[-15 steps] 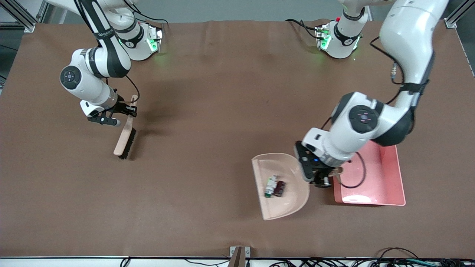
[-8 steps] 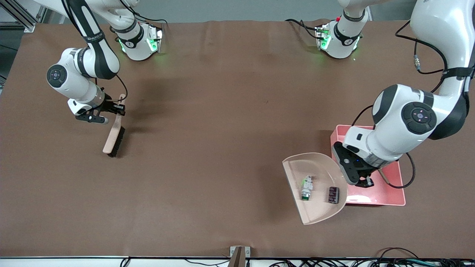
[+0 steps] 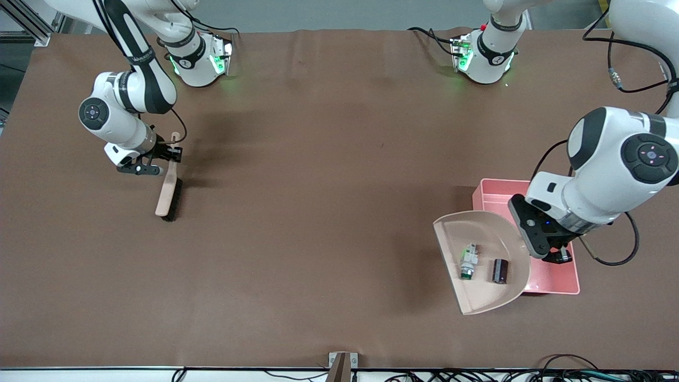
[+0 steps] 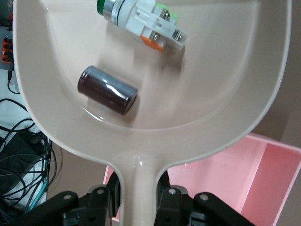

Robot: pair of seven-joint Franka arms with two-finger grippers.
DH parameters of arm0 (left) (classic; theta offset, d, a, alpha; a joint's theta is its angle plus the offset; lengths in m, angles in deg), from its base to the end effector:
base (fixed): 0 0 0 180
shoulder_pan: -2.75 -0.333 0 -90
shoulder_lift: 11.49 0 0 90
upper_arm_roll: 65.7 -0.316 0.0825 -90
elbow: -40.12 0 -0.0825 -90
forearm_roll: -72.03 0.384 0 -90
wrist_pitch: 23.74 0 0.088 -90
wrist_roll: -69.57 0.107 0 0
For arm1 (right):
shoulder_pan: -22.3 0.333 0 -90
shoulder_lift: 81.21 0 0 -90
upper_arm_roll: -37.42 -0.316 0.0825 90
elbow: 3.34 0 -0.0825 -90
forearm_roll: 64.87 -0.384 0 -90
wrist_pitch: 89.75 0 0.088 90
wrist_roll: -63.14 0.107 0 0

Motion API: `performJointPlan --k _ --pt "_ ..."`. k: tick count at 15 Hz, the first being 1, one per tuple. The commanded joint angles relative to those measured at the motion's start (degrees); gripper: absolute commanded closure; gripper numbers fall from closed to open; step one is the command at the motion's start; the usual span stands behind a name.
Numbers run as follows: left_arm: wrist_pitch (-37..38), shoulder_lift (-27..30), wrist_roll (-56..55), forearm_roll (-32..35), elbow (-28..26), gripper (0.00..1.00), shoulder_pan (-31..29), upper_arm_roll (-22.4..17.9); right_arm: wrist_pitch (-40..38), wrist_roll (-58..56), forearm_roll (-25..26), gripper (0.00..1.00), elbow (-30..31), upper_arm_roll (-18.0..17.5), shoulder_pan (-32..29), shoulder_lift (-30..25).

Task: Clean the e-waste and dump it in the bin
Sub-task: 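Tilt the dustpan over the pink bin with the left gripper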

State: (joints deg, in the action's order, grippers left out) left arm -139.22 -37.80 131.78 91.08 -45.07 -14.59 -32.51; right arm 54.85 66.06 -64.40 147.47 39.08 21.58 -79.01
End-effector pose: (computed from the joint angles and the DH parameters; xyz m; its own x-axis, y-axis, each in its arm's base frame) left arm 0.6843 -0.1067 0.4559 0.1517 -0.9884 0.0032 -0.9754 -0.1503 -0.1612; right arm 0.4134 -0.0172 0.2222 0.9856 -0.0854 -0.1458 -0.0845 -0.9963 0.0123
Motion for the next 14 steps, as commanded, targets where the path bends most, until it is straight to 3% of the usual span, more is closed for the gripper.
performJointPlan --k 1,2,4,8,14 --pt "0.43 4.78 8.42 -3.84 -3.22 1.0 -0.68 -3.81 0.68 0.94 1.55 0.88 0.36 -0.61 -0.86 0.51" --pt "0.43 5.39 11.67 -5.07 -3.4 1.0 -0.68 -5.65 0.51 0.94 1.55 0.67 0.09 -0.61 -0.86 0.6" --pt "0.43 6.28 17.65 -6.92 -4.28 1.0 -0.68 -9.17 0.25 0.94 1.55 0.53 0.18 -0.52 -0.86 0.61" --pt "0.43 6.89 27.77 -10.35 -5.07 1.0 -0.76 -14.98 -0.28 1.38 1.46 0.0 -0.43 -0.61 -2.43 0.6" --pt "-0.62 6.28 36.22 -9.22 -5.25 1.0 -0.68 -22.54 -6.33 0.86 1.29 0.0 -6.49 -0.87 -4.47 0.61"
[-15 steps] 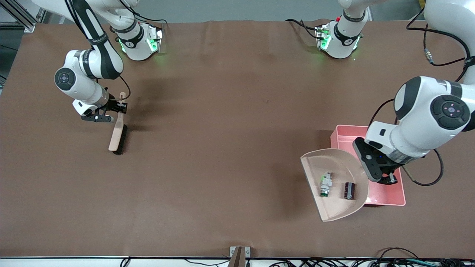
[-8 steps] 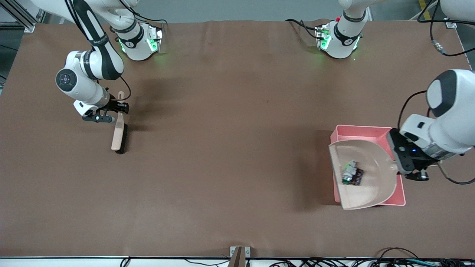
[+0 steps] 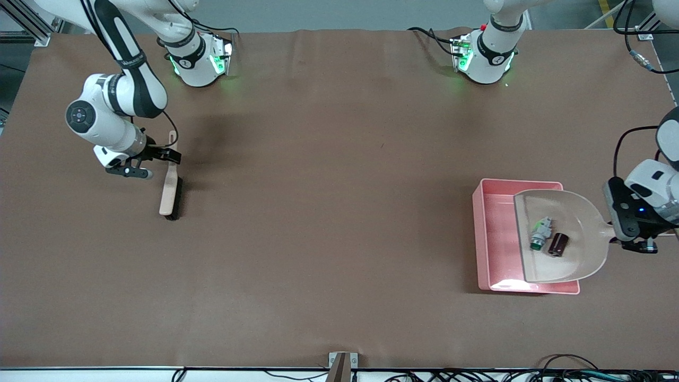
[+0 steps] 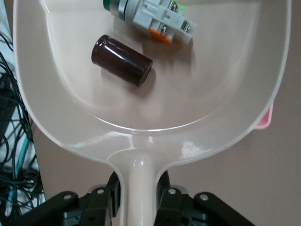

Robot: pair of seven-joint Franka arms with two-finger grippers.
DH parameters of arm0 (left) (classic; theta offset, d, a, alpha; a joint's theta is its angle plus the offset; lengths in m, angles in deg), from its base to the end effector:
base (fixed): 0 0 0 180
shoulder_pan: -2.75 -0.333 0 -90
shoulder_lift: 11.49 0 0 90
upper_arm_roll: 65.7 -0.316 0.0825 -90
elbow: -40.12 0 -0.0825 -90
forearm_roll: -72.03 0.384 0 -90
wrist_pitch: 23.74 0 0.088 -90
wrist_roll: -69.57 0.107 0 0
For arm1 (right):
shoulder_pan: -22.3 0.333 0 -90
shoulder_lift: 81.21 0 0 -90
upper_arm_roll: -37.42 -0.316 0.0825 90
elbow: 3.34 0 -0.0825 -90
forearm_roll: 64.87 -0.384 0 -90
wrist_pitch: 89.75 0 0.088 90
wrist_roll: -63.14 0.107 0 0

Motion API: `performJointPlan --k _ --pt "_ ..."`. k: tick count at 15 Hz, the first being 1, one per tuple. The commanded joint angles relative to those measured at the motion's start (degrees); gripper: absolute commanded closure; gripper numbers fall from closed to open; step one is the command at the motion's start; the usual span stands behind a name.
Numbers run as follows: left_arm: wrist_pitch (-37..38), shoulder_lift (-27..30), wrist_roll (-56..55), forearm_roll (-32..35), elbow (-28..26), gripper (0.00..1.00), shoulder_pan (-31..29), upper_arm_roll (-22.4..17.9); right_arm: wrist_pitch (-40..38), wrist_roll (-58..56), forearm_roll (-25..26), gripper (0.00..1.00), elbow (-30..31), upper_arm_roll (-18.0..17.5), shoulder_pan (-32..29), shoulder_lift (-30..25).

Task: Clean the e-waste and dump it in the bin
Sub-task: 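Tilt the dustpan over the pink bin with the left gripper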

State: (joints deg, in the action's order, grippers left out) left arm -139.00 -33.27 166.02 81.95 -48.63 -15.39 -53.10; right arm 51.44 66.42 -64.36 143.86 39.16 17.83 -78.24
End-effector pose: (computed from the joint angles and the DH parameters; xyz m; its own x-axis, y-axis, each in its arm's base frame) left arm 0.6719 0.0949 0.4443 -0.0597 -0.9940 -0.0912 -0.9945 0.0671 -0.0807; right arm 0.4290 -0.0468 0.2328 0.9753 -0.1569 -0.1555 -0.1565 -0.9876 0.0149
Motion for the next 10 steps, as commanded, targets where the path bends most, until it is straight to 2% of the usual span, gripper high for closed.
performJointPlan --k 1,3,5,10 --pt "-1.63 1.48 1.89 2.45 -1.7 1.0 0.12 -2.4 -4.59 0.59 1.25 0.0 -4.19 -1.04 -0.29 -0.42" --pt "-4.17 0.17 1.19 9.47 -1.7 1.0 0.12 -2.4 -10.56 0.59 1.25 0.0 -8.23 -1.04 0.16 -0.6" --pt "-5.76 -1.15 0.84 12.75 -1.7 1.0 0.12 -2.4 -15.13 0.15 1.33 0.0 -11.92 -1.04 0.07 -1.12" --pt "-5.94 -1.77 -4.87 22.59 -2.13 1.0 1.79 -2.4 -39.73 0.32 1.42 0.0 -33.34 -1.04 0.07 -1.12"
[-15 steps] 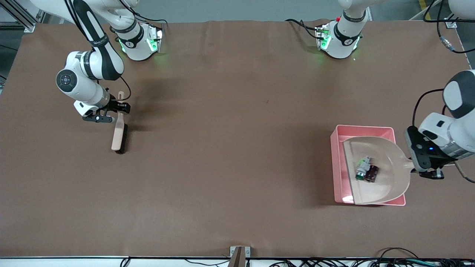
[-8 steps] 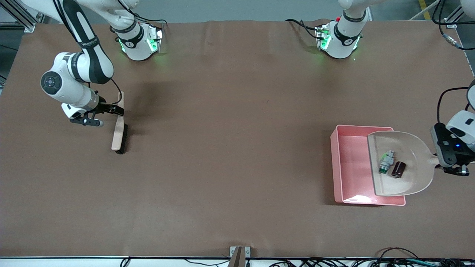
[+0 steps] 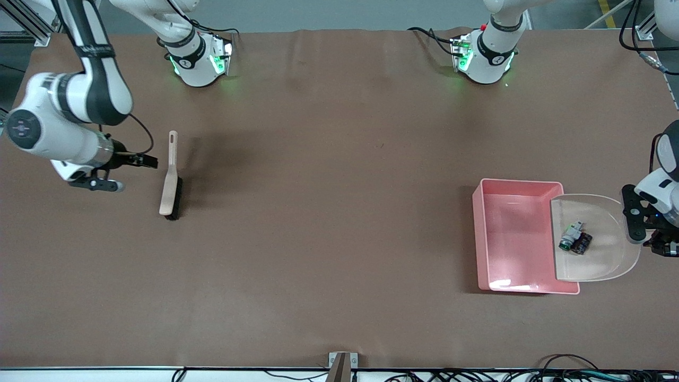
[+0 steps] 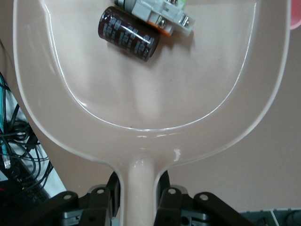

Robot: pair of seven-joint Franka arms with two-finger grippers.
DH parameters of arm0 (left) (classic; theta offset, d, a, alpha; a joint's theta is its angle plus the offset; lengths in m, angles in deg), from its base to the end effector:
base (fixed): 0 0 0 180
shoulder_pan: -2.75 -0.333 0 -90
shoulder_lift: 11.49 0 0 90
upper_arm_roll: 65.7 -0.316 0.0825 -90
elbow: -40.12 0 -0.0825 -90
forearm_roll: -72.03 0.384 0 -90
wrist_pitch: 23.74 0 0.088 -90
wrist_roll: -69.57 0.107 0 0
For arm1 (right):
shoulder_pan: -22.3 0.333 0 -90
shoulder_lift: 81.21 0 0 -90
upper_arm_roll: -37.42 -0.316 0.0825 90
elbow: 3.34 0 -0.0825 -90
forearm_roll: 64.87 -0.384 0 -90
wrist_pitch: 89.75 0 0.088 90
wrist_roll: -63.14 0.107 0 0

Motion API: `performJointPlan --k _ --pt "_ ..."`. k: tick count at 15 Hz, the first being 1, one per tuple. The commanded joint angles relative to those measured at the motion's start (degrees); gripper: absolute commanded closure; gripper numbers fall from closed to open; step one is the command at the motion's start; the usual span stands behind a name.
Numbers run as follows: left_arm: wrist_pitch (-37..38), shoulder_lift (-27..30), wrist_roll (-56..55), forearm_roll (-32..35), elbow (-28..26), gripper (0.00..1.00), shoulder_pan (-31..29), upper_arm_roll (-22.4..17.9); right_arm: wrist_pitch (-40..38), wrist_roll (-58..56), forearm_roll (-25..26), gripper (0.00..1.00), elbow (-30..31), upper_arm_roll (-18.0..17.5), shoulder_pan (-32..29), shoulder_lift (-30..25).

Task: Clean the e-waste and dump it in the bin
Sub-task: 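Tilt the dustpan over the pink bin with the left gripper, then lower the dustpan back onto the table beside the bin with the left gripper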

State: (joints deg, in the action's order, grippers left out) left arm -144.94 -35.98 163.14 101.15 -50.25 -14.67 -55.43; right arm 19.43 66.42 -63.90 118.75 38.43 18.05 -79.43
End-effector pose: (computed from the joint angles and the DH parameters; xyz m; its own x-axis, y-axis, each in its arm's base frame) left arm 0.6797 0.1247 0.4107 -0.1348 -0.9147 -0.3810 -0.9847 0.1666 -0.0517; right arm 0.5128 -0.0484 0.3750 0.9574 -0.1401 -0.2524 -0.1373 -0.9901 0.0291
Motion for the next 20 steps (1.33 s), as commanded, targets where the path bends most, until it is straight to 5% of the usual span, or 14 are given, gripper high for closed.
performJointPlan --k 1,9,16,20 --pt "0.17 0.94 -2.95 4.97 -0.51 1.0 1.42 0.02 -10.45 0.24 0.96 0.0 -12.1 -0.31 -0.06 0.06" --pt "0.79 1.73 -6.3 9.73 -0.43 1.0 3.1 1.59 -13.47 -1.52 0.17 0.0 -36.28 -0.22 -1.03 3.83" --pt "0.79 2.17 -19.98 -6.87 0.72 1.0 4.49 8.53 -17.51 -1.35 0.08 0.0 -38.24 0.04 -1.38 1.56" --pt "0.79 0.86 -30.53 -7.85 0.19 1.0 7.39 15.03 -17.95 -1.34 0.08 0.0 -38.15 -0.22 -1.03 0.24"
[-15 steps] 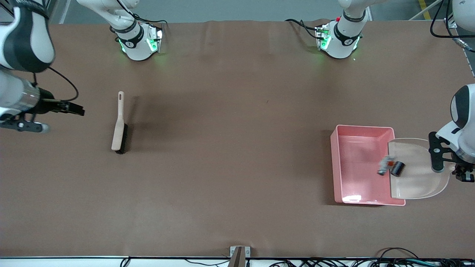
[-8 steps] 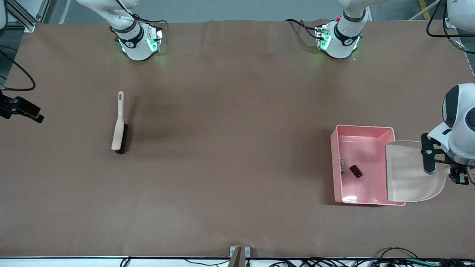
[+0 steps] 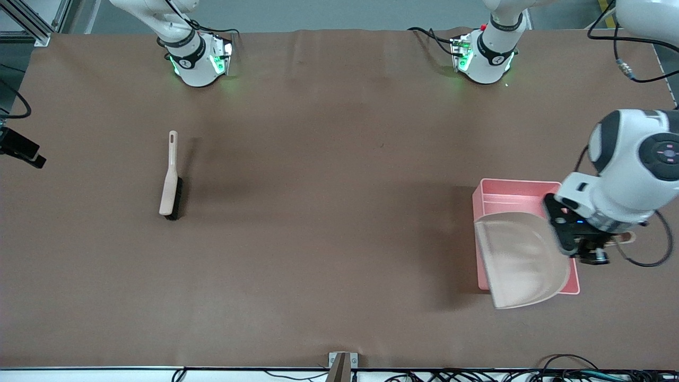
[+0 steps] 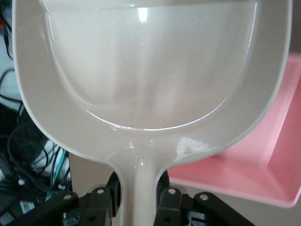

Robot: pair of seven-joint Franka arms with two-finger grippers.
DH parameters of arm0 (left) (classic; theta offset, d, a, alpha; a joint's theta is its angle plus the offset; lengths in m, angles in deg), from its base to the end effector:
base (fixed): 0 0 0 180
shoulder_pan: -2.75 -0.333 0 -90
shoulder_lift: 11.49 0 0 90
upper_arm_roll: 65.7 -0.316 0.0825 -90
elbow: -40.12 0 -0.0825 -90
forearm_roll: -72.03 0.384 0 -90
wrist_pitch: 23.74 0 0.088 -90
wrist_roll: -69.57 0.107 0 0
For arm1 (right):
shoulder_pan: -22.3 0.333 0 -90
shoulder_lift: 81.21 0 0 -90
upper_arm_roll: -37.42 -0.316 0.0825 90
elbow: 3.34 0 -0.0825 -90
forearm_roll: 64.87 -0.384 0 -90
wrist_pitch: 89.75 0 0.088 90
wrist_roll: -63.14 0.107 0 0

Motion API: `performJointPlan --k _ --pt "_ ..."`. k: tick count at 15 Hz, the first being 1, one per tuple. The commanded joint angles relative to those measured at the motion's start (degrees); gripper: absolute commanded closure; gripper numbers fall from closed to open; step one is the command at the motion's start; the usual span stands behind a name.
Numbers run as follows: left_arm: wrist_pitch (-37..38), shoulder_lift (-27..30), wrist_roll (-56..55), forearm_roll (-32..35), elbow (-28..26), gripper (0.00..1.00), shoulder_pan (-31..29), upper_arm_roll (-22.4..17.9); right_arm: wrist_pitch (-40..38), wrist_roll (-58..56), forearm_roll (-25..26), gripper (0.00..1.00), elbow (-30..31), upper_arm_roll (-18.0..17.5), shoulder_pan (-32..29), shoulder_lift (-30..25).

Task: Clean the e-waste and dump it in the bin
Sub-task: 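Lower the dustpan back onto the table beside the bin with the left gripper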

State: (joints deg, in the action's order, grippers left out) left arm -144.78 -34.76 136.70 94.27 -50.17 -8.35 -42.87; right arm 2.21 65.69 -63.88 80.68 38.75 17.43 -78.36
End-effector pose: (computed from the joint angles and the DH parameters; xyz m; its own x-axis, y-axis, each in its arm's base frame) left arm 0.6807 -0.0861 0.4372 0.0768 -0.9885 -0.1301 -0.9745 -0.0469 -0.2193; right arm 0.5707 -0.0634 0.6491 0.9845 -0.1510 0.0895 -0.1528 -0.9881 0.0144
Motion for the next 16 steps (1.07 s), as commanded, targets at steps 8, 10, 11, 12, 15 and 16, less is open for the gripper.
performJointPlan --k 8,10,11,12,15,16 --pt "-1.47 -8.01 -14.66 -4.31 -0.95 1.0 8.45 6.97 -7.59 -0.79 -0.02 0.0 0.18 -0.81 4.42 -1.0" --pt "-5.15 -9.07 -16.75 -4.05 -2.87 1.0 11.01 6.97 -7.67 -0.79 -0.02 0.0 0.09 -0.73 4.43 -1.0" --pt "-7.17 -9.07 -19.03 -3.52 -4.45 1.0 12.15 6.88 -7.94 -0.79 -0.02 0.0 0.18 -0.64 4.17 -1.0" --pt "-9.02 -9.16 -20.71 -3.34 -5.94 1.0 13.29 6.62 -8.03 -0.79 -0.1 0.0 0.18 -0.46 3.99 -1.0" --pt "-13.86 -11.87 -22.13 1.39 -7.36 1.0 15.05 5.83 -7.85 -0.79 -0.1 0.0 0.18 -0.28 3.81 -0.92" --pt "-15.0 -13.1 -22.22 2.54 -7.28 1.0 15.67 5.83 -7.76 -0.79 -0.1 0.0 0.18 -0.28 3.9 -0.92"
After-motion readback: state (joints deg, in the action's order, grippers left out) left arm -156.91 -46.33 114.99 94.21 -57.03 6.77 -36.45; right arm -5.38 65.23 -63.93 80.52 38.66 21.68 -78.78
